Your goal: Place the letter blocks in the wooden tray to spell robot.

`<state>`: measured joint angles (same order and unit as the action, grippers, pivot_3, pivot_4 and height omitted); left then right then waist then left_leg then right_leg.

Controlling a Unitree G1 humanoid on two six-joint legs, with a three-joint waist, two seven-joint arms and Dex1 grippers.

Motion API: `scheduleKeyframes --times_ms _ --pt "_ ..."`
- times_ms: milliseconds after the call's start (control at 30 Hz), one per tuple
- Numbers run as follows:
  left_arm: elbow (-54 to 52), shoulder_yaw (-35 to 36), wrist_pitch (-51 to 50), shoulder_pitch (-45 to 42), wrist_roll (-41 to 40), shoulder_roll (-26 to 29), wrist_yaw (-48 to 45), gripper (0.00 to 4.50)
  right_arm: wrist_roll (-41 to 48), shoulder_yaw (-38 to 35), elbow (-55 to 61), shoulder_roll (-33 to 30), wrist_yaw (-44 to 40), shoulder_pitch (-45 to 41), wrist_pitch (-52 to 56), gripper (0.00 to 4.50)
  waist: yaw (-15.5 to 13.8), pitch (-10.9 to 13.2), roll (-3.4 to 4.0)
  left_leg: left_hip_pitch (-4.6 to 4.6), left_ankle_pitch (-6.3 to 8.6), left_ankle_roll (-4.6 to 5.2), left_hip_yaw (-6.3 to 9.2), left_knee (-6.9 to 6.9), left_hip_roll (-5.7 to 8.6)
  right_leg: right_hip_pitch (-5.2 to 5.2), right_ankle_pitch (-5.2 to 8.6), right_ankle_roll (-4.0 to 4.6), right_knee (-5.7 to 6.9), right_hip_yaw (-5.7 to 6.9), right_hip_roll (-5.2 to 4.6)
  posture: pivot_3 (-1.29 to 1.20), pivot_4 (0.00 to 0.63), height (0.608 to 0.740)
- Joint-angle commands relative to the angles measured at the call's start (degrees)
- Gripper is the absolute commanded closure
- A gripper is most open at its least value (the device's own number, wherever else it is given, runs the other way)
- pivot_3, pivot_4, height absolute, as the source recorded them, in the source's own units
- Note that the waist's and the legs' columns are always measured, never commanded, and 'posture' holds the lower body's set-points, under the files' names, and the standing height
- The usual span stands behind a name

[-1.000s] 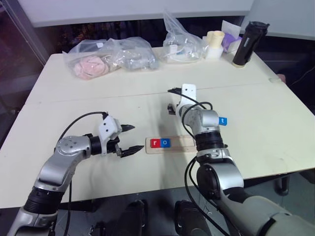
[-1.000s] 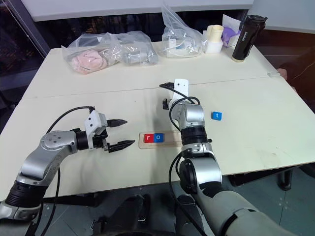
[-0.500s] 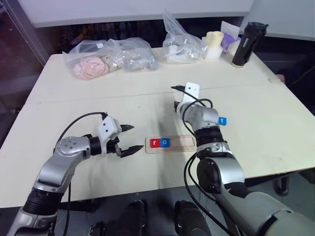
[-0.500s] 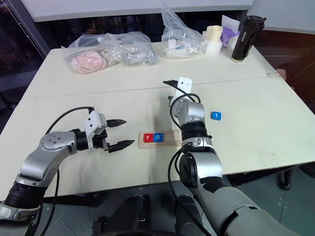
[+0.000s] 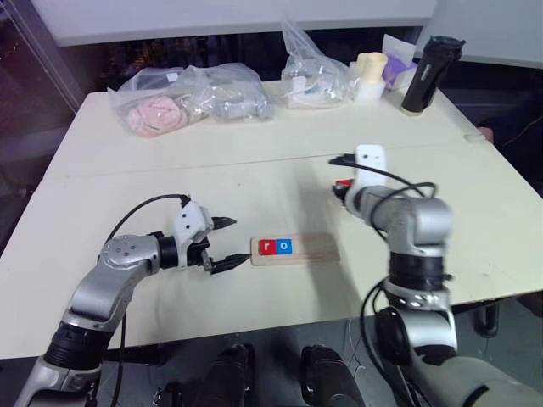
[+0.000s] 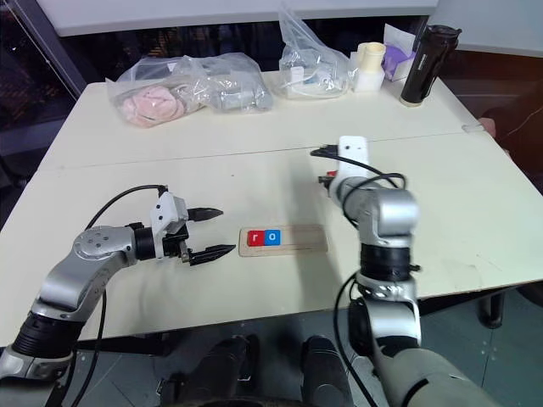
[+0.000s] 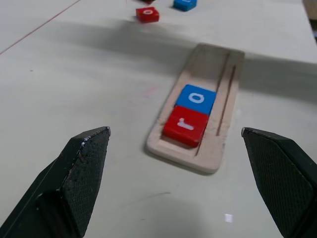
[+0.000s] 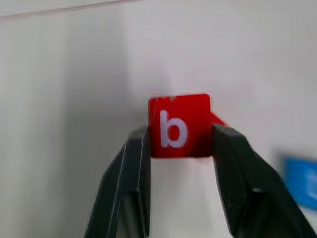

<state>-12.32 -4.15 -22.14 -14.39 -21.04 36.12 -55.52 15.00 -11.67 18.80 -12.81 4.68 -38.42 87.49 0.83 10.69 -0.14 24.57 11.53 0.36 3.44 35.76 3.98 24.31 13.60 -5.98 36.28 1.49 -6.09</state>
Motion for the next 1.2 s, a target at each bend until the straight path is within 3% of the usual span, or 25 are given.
scheduleKeyframes --times_ms 33,200,433,467,600,667,800,900,967,1033,1200 --pt "-0.66 -0.21 0.66 -1.0 -0.95 -0.05 -1.58 0.0 5.12 -1.38 13.98 -4.0 -3.05 8.58 5.01 3.36 -0.17 -0.01 -0.02 0.0 0.0 0.0 0.0 0.0 0.0 0.0 0.06 0.11 -0.01 0.0 0.0 0.0 0.15 0.725" --pt "0.73 -1.04 1.13 -2.64 -0.74 0.02 -3.39 0.0 10.07 -3.95 23.26 -5.71 -2.77 20.41 5.01 3.36 -0.03 0.0 -0.02 0.04 0.0 0.0 -0.04 0.04 0.03 -0.05 0.13 0.15 -0.11 0.05 -0.22 0.0 0.15 0.725" --pt "2.04 -1.67 1.53 -4.08 -0.22 -0.53 -3.88 0.0 10.32 -4.51 22.49 -4.46 -1.86 25.98 5.01 3.36 -0.22 -0.01 -0.04 0.04 0.0 0.0 -0.02 0.15 0.01 -0.11 0.14 0.16 -0.16 0.06 -0.22 0.0 0.15 0.725" --pt "2.16 -1.69 1.6 -4.16 -0.17 -0.52 -3.95 0.0 10.44 -4.61 22.46 -4.49 -1.9 26.28 5.01 2.29 -0.26 -0.01 -0.05 0.04 0.01 0.0 -0.02 0.16 0.01 -0.12 0.14 0.16 -0.17 0.07 -0.22 0.0 0.15 0.725" --pt "2.59 -1.46 1.84 -4.25 0.08 -0.33 -4.04 0.0 12.84 -4.47 21.94 -9.53 -6.35 26.02 5.01 0.27 -0.38 -0.01 -0.05 0.04 0.01 0.01 -0.01 0.18 0.04 -0.19 0.16 0.14 -0.23 0.1 -0.28 0.0 0.15 0.725" --pt "2.61 -1.35 1.81 -4.27 0.12 -0.36 -4.0 0.0 15.02 -1.84 22.47 -15.33 -12.26 25.62 3.28 0.12 -0.45 0.01 -0.06 0.05 0.03 0.05 -0.01 0.27 0.1 -0.24 0.18 0.14 -0.25 0.12 -0.34 0.0 0.15 0.725" --pt "2.83 -1.44 2.15 -4.38 0.6 -0.78 -3.76 0.0 13.57 5.71 18.96 -35.01 -31.62 31.67 -17.06 0.12 -0.38 0.06 -0.12 0.13 0.08 0.13 -0.01 0.29 0.1 -0.28 0.27 0.02 -0.36 0.22 -0.4 0.0 0.15 0.725" --pt "2.86 -1.52 2.34 -4.5 0.73 -1.19 -3.5 0.0 4.39 9.47 7.71 -46.83 -48.35 36.3 -46.65 0.12 -0.33 0.1 -0.17 0.14 0.12 0.18 -0.05 0.29 0.13 -0.31 0.29 -0.03 -0.41 0.24 -0.41 0.0 0.15 0.725" --pt "3.0 -1.61 2.32 -4.7 0.83 -1.41 -3.38 0.0 4.38 9.89 0.89 -48.9 -56.92 36.67 -56.38 0.12 -0.2 0.13 -0.22 0.14 0.13 0.19 -0.05 0.29 0.13 -0.4 0.28 -0.04 -0.54 0.27 -0.4 0.0 0.15 0.725" --pt "2.98 -1.71 2.34 -4.9 0.97 -1.63 -3.25 0.0 -0.06 12.59 -7.65 -49.43 -60.47 34.23 -66.91 0.12 -0.1 0.19 -0.33 0.12 0.15 0.22 -0.06 0.31 0.11 -0.46 0.25 -0.07 -0.62 0.26 -0.37 0.0 0.15 0.725" --pt "2.57 -1.46 2.18 -4.84 0.96 -1.69 -2.99 0.0 -4.54 17.07 -20.73 -47.02 -66.85 24.74 -77.82 0.12 -0.26 0.21 -0.33 -0.05 0.16 0.21 -0.03 0.36 0.1 -0.64 0.23 -0.02 -0.65 0.25 -0.39 0.0 0.15 0.725"
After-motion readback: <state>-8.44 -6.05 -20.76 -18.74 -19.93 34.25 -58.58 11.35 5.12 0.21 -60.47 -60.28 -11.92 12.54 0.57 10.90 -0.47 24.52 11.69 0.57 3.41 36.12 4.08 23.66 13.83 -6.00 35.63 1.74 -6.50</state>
